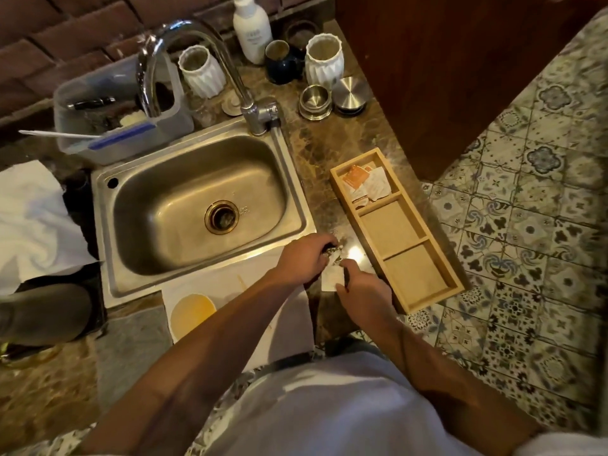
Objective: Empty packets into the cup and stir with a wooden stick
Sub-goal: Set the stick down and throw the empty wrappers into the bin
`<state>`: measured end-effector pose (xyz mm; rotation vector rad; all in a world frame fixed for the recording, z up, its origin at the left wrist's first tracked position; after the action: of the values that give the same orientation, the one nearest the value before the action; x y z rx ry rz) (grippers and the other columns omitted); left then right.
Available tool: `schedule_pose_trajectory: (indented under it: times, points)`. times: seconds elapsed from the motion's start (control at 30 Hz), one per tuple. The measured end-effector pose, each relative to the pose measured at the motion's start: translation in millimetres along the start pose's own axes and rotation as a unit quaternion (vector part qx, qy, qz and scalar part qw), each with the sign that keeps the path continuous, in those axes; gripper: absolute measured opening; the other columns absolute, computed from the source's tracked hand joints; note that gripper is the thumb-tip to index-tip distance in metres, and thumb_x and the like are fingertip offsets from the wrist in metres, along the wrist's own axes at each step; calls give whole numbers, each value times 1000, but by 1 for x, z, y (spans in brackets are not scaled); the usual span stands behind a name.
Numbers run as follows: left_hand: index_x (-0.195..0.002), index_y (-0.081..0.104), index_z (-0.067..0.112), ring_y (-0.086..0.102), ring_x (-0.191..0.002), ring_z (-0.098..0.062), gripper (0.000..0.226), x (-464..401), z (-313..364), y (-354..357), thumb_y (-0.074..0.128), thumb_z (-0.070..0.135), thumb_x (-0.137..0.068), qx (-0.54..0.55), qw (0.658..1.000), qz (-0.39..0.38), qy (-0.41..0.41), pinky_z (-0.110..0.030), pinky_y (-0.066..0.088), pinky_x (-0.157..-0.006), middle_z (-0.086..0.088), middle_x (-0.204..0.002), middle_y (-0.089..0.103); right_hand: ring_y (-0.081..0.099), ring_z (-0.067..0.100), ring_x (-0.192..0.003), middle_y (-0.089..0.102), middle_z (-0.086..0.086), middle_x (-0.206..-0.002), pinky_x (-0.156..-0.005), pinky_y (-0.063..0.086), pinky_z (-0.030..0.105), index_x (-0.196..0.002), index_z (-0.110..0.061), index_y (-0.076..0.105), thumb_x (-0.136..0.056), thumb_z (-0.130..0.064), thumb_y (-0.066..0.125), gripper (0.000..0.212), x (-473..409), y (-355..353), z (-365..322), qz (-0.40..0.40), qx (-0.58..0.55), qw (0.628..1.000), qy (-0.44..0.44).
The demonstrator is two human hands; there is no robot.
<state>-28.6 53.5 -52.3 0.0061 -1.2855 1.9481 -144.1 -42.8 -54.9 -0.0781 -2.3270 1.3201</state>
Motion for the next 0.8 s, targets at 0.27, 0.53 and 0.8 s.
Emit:
schedule_pose_trajectory:
  times: [0.27,0.53,0.8]
  points:
    - [-120,62,32,62,-107,-24,28,-8,1,11,64,27,-93,-30,999,-10,14,-33,46,-81,0,-119,67,73,27,-95,76,5,-106,-74,57,35,-137,-27,48,-95,-39,63,46,-9,-3,-1,-13,31,999,-17]
    - [-104,66,24,63,-98,-24,14,-14,7,13,61,24,-91,-66,997,-18,18,-35,51,-77,-2,-106,67,74,29,-91,77,8,-101,-71,54,35,-129,-23,50,-94,-33,66,40,-10,-2,2,-21,16,1000,-12]
    - [-108,65,24,64,-98,-23,18,-13,6,19,59,30,-91,-70,997,-13,15,-33,49,-75,-1,-107,69,75,32,-85,77,12,-95,-67,54,33,-121,-13,59,-91,-32,71,37,-8,-4,1,9,25,999,-27]
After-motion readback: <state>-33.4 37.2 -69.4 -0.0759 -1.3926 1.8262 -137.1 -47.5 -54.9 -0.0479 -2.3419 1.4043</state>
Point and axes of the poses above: each hand's wrist, its own x-axis away from the middle knuckle, its own y-axis out of the palm, z = x × y, the point moved 7 cm from there along -x, towards the middle knuckle
